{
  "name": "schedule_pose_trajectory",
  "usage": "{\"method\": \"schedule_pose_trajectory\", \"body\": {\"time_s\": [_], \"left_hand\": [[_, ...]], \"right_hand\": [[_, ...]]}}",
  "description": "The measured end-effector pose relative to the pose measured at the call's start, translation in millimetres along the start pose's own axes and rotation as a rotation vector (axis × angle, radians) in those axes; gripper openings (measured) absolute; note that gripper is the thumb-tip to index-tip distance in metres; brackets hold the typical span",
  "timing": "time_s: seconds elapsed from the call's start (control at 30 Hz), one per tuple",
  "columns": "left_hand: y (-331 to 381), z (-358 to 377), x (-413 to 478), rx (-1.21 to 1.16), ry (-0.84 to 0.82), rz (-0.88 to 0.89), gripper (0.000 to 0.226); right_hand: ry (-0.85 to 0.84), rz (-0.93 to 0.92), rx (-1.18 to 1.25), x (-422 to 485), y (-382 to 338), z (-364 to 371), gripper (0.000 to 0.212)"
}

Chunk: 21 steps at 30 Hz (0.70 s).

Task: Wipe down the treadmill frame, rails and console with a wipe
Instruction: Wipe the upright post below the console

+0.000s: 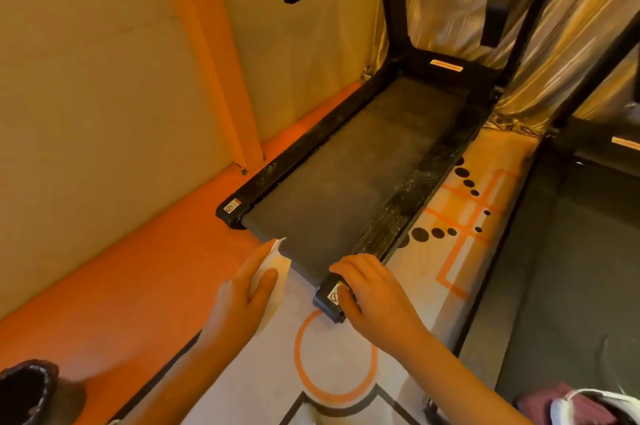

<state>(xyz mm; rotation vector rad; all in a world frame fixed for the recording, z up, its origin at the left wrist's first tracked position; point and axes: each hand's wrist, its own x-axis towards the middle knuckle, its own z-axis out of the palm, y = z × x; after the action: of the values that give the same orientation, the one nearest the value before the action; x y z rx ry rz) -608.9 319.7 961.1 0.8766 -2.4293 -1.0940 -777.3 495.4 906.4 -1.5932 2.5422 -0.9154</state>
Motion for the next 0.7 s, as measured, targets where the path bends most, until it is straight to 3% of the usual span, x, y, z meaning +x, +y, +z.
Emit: {"method": "schedule_pose_trajectory", "body": {"time_s": [0.1,0.17,0.33,0.7], "left_hand": [[14,-4,55,-0.042,0.027,0.032,0.045],[23,-3,94,-0.059,0.039,0.037,0.049],[62,14,175,-0.093,0.012,0.127,0.042],[178,109,312,-0.134,-0.114,0.244,0.044]], "right_hand": [[0.029,-0.011,-0.032,50,18,-13,0.037],[0.1,-0.03,-0.07,81,33,-26,0.03],[0.157,0.011,-0.088,138,78,-62,0.031],[0.297,-0.084,-0.319,220,223,-153,0.038]]}}
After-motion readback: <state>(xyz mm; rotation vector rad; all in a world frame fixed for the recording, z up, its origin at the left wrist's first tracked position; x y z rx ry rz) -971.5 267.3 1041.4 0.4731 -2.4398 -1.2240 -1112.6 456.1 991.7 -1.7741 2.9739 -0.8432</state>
